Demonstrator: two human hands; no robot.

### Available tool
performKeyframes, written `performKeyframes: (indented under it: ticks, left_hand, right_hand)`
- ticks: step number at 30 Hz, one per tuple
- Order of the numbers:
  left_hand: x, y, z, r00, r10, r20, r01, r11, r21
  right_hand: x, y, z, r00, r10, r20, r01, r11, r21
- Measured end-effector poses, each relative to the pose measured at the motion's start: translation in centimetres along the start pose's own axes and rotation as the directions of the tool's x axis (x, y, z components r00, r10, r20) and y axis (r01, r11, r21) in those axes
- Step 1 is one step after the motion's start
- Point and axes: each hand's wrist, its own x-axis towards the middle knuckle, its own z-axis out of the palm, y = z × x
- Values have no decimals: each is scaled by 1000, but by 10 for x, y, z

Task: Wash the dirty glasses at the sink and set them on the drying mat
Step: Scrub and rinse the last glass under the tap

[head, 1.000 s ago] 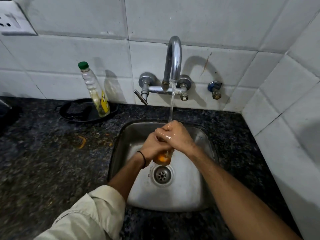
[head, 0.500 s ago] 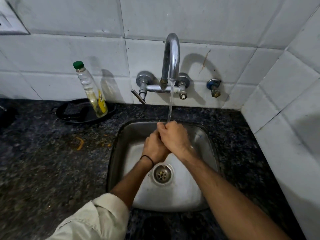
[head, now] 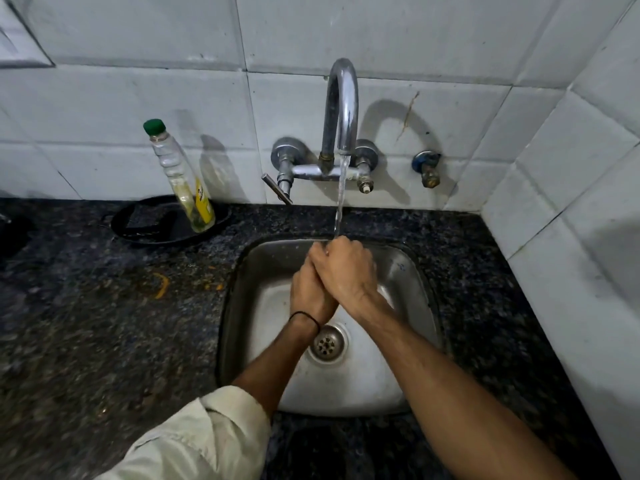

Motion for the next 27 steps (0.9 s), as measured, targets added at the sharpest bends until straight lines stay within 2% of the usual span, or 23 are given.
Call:
performKeyframes:
  ticks: [2,4,5,6,7,8,10,12,13,15,17,18,19,20,21,23,24,25,26,27]
  left_hand:
    - [4,-3,-5,984,-47,174,78,981,-176]
    - [7,-7,-24,879,-7,476,217,895,-389]
    - [8,-8,-33,805,52,590,277,847,-453]
    - [8,-8,-39,766,79,638,298,836,-461]
    - [8,-7,-40,780,67,623,279,853,-441]
    - [8,-4,-35,844,18,537,222,898,-379]
    - [8,3,-20,968,-14,250,54,986,-157]
    - [3,7,-6,998,35,44,-36,999,34]
    - [2,4,-3,998,41,38,-42,998,44]
    - [6,-1,-12,971,0,240,22,996,-90]
    - [10,-3,-32,845,-2,535,165,952,-257]
    - [12,-3,-41,783,28,621,194,938,-288]
    - [15,-5,-45,760,48,648,182,942,-283]
    - [15,-4,-44,784,40,620,159,952,-262]
    - [13,-2,-38,846,5,534,131,967,-217]
    - [8,5,-20,973,-46,228,55,998,-34]
    - [2,11,-12,996,-33,82,27,997,75]
    - [-2,11,-6,1000,-12,5,11,995,100]
    - [-4,8,-4,1000,-19,20,18,999,34]
    - [-3,4,-8,994,-51,101,61,994,-95]
  right_hand:
    - [3,5,-7,995,-82,53,84,996,-42]
    - [7,13,-18,948,-230,222,226,973,44]
    - [7,15,-23,912,-277,301,259,961,97]
    - [6,15,-24,897,-293,332,264,956,130]
    - [5,13,-22,916,-267,299,235,962,137]
    - [3,10,-20,953,-205,222,178,975,133]
    - [-1,0,-13,998,-31,62,26,996,80]
    - [-5,-6,-8,998,58,36,-58,998,-6]
    - [-4,-5,-6,996,61,62,-59,998,-36]
    - [-2,0,-10,991,24,130,-16,998,-58]
    - [4,12,-16,963,-74,258,75,997,6]
    - [6,16,-20,935,-125,331,109,992,65]
    - [6,17,-22,913,-153,378,118,986,113]
    - [5,15,-23,918,-152,366,103,984,149]
    - [4,11,-21,948,-106,300,60,985,161]
    - [1,-2,-14,993,44,107,-57,991,121]
    - [0,-8,-10,995,86,46,-88,995,46]
    - [-1,-12,-6,997,74,16,-73,996,-47]
    - [-1,-13,-3,999,36,11,-35,992,-122]
    - [-1,-11,-4,999,0,35,6,987,-158]
